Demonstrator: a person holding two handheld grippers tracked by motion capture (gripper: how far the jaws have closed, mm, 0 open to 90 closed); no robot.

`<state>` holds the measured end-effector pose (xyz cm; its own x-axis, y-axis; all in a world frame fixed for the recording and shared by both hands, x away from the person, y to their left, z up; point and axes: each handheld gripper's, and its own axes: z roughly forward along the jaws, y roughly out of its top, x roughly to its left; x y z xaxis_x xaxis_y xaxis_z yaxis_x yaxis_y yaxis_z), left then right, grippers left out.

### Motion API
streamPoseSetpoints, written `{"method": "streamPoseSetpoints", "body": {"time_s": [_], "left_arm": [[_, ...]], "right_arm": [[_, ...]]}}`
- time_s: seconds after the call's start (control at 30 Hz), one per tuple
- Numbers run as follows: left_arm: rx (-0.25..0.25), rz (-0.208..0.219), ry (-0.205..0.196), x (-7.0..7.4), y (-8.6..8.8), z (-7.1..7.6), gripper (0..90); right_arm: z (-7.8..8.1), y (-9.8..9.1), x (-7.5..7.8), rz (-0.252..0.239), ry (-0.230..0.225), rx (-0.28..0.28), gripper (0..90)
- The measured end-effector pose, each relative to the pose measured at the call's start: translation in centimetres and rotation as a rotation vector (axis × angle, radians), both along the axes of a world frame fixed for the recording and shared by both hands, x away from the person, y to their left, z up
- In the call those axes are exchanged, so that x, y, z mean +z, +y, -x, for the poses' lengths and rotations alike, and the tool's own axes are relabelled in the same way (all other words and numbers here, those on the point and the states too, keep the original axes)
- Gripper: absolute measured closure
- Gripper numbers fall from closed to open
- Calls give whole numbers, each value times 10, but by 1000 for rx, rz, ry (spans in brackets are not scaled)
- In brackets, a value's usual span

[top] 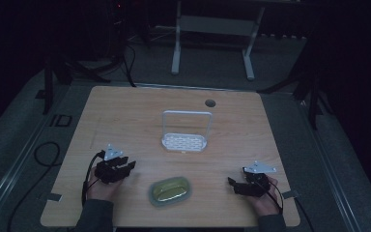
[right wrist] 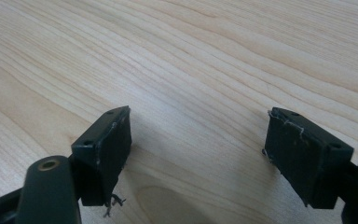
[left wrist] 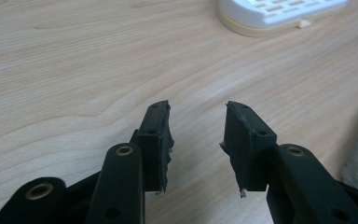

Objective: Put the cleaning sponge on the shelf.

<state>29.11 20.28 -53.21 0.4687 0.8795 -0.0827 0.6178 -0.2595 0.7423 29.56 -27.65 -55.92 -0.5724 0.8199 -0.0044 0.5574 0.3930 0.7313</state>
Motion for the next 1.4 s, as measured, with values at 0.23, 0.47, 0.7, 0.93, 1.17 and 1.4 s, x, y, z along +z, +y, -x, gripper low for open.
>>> {"method": "streamPoseSetpoints", "body": {"time_s": [0.23, 0.47, 0.7, 0.93, 1.17, 1.4], "left_arm": [[-91, 11, -24, 7, -6, 7, 563], [-106, 48, 4, 22, -10, 7, 585], [-123, 44, 6, 30, -14, 7, 576], [-156, 36, 8, 37, -25, 7, 576], [-191, 26, 24, 41, -31, 7, 576], [-235, 20, 29, 47, -38, 8, 569]], "right_arm": [[0, 0, 0, 0, 0, 0, 221], [0, 0, 0, 0, 0, 0, 222], [0, 0, 0, 0, 1, -1, 222], [0, 0, 0, -1, 1, -1, 222], [0, 0, 0, 0, 0, 0, 222], [0, 0, 0, -1, -1, 0, 222]]}}
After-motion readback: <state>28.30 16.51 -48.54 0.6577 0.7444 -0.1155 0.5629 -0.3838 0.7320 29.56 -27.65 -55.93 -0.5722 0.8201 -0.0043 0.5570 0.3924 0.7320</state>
